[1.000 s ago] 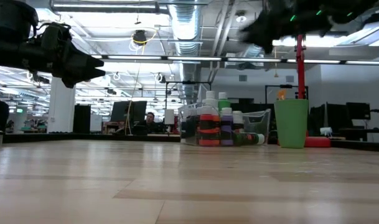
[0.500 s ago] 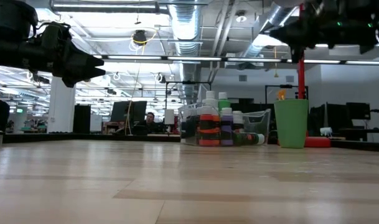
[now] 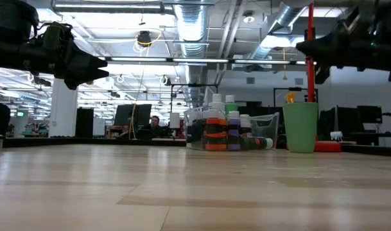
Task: Pick & Place Paint Supplies
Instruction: Return to Home Position
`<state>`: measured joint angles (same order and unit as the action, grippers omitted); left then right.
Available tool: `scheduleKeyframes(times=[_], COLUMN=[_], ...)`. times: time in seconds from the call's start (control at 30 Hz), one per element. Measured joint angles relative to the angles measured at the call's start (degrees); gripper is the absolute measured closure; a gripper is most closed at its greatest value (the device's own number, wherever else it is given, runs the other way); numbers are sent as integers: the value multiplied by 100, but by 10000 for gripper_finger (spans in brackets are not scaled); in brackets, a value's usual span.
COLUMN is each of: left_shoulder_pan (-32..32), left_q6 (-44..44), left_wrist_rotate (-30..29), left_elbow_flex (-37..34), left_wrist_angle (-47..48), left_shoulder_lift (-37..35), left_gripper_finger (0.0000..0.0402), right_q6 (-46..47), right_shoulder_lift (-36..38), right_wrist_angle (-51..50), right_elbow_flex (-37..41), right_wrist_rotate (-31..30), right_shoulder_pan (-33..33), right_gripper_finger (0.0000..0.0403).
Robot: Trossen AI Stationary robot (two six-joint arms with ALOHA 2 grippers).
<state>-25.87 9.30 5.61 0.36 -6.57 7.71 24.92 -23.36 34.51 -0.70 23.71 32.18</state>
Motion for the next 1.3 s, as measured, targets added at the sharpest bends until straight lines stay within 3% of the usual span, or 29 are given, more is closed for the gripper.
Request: scheduleKeyframes(times=[0.1,0.3,0.37,0.5,0.63,0.83,0.97,1.3], left_shoulder_pan=[2,2,2,22,23,24,28,28], left_q6=[0,0,-1,0,-1,-2,-2,-1], left_wrist_rotate=[2,2,2,-1,4,3,2,4], left_elbow_flex=[0,0,0,-2,-1,-1,0,-2], left_wrist_angle=[0,-5,-9,-44,-69,-96,-125,-140], left_shoulder_lift=[1,17,17,49,143,198,220,220], left_gripper_finger=[192,192,192,192,192,192,192,192], right_q6=[166,531,511,-197,-695,-881,-1136,-1245], right_shoulder_lift=[361,1736,2316,2300,2314,2296,2267,2223], right_wrist_angle=[-159,-1299,-1968,-3381,-3885,-3105,-3219,-3246], right_elbow_flex=[-69,-93,-162,-676,-692,25,25,29], right_wrist_rotate=[483,504,368,-255,-678,-1272,-1615,-1632], right_shoulder_pan=[28,144,142,162,133,-106,-251,-375], right_gripper_finger=[402,402,403,403,403,403,403,403])
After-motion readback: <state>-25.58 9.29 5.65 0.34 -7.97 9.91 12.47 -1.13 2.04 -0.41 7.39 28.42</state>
